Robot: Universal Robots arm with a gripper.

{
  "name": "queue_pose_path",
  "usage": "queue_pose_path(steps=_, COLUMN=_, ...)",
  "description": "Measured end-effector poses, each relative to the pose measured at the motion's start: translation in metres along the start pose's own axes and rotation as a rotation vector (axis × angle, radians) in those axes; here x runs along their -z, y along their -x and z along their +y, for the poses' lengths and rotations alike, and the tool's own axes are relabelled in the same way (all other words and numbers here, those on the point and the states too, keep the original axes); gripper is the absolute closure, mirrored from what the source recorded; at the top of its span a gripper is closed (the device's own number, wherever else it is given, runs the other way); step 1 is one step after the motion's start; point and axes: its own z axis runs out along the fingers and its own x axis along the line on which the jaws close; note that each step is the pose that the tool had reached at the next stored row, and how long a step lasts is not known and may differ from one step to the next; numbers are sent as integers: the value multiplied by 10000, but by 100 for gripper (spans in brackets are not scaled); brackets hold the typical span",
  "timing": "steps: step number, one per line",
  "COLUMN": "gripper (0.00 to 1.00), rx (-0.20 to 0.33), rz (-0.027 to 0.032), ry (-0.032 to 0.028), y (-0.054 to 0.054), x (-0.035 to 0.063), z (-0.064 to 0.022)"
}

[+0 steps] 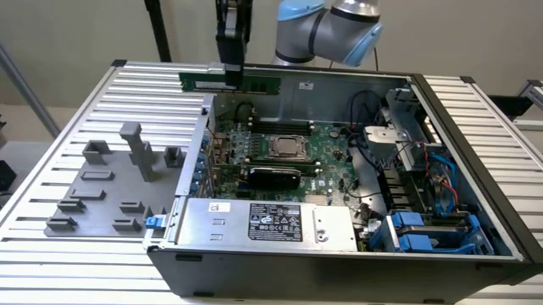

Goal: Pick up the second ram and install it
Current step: 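Pick up the second ram and move it above second insertion slot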

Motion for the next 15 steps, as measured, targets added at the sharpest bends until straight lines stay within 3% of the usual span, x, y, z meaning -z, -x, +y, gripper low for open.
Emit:
queue_pose_path(steps=7, gripper=100, rx=-1, rz=-2, ry=0, y=156, x=-92, z=-266)
queue_pose_path(steps=15, gripper=100, rx=2, rz=-41, ry=1, y=348, x=-212, z=-468)
